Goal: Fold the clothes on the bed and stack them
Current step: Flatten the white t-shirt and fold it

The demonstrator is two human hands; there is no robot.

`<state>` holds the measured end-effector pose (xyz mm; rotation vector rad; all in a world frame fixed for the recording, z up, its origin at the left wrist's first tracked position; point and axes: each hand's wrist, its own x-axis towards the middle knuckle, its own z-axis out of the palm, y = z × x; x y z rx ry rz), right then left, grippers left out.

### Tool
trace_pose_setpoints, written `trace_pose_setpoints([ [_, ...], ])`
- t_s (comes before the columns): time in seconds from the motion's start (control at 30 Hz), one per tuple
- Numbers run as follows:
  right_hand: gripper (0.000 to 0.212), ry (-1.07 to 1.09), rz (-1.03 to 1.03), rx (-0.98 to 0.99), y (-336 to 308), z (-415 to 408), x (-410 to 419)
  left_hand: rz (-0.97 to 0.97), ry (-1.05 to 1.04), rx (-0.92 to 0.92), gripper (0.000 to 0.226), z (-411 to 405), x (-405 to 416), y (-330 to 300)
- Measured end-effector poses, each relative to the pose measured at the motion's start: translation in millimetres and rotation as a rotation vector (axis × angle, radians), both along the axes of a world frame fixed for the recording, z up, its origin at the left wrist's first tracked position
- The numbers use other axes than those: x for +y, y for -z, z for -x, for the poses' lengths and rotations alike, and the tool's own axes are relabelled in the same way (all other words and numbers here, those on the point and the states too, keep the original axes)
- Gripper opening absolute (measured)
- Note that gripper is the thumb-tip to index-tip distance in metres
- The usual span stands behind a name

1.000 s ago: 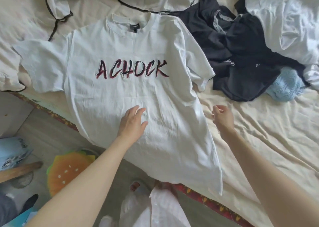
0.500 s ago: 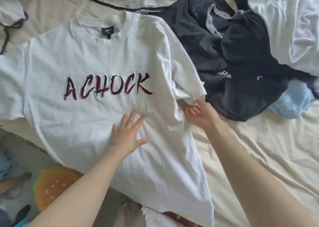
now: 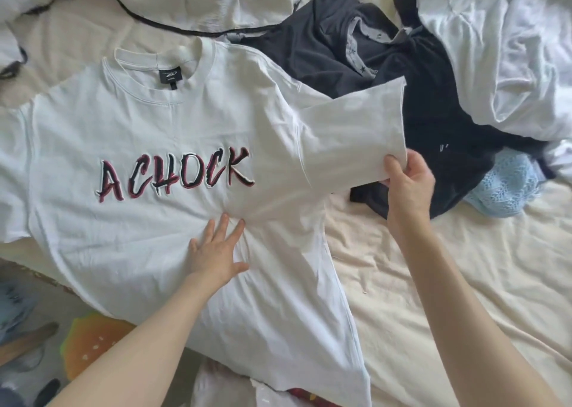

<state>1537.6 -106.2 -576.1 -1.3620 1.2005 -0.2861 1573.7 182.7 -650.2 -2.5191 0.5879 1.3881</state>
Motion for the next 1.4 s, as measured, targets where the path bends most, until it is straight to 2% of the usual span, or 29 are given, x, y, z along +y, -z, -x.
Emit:
trace_pose_setpoints([
  [0.1,0.011,0.316,-0.52,0.06,11,2,-6,-0.006,-0.01,0.042,0.09,-4,1,0],
  [0.13,0.008,0.372,-0.587,0.058,11,1,-7,0.0,-0.016,0.056,0.09,-6,1,0],
  [0.2,0.008,0.395,-0.524,0.026,6,-10,-5,0.018,-0.018,0.08,0.087,-9,3,1],
  [0.27,0.013,0.316,-0.292,-0.035,-1,-30,9,0.054,-0.012,0.095,0.079,-15,6,-1],
  [0.33,0.018,0.1,0.099,-0.044,-10,-49,31,0.169,-0.139,0.084,0.063,-21,5,-4],
  [0.4,0.022,-0.225,0.56,-0.087,-17,-59,62,0.383,-0.591,0.048,0.042,-29,5,-12],
  [0.47,0.029,-0.575,0.799,-0.159,-12,-57,95,0.578,-1.136,0.047,0.032,-38,5,-21],
  [0.5,0.034,-0.801,0.837,-0.139,-6,-52,111,0.635,-1.349,0.039,0.029,-43,8,-27],
  [0.57,0.035,-1.289,0.81,0.034,13,-33,138,0.705,-1.647,-0.015,0.021,-54,18,-32],
  [0.6,0.033,-1.417,0.748,0.104,22,-21,144,0.725,-1.741,-0.053,0.018,-61,23,-33],
  [0.63,0.031,-1.439,0.677,0.125,30,-10,148,0.73,-1.768,-0.106,0.015,-69,27,-33],
  [0.67,0.028,-1.347,0.592,0.092,34,0,150,0.726,-1.722,-0.167,0.014,-76,29,-33],
  [0.73,0.023,-0.926,0.365,0.083,36,12,150,0.709,-1.512,-0.278,0.02,-93,24,-32],
  [0.83,0.027,-0.345,0.0,0.28,44,15,136,0.688,-1.109,-0.395,0.033,-122,0,-31],
  [0.93,0.024,-0.056,-0.258,0.298,52,7,116,0.743,-0.744,-0.377,0.04,-154,-47,-28],
  [1.0,0.023,0.066,-0.461,0.246,54,-1,103,0.754,-0.623,-0.333,0.044,-173,-84,-25],
  [1.07,0.02,0.168,-0.691,0.199,55,-10,94,0.743,-0.58,-0.294,0.045,-186,-118,-20],
  [1.13,0.021,0.283,-0.833,0.171,58,-16,88,0.717,-0.579,-0.284,0.034,-192,-143,-14],
  [1.17,0.019,0.342,-0.864,0.163,60,-18,86,0.701,-0.584,-0.285,0.026,-194,-151,-9],
  [1.27,0.013,0.462,-0.922,0.138,59,-18,80,0.733,-0.619,-0.293,0.042,-201,-166,-1],
  [1.3,0.011,0.509,-0.951,0.095,59,-16,77,0.782,-0.662,-0.292,0.041,-204,-170,-1],
  [1.4,0.012,0.61,-1.007,-0.028,59,-9,71,0.943,-0.752,-0.272,0.021,-214,-184,-6],
])
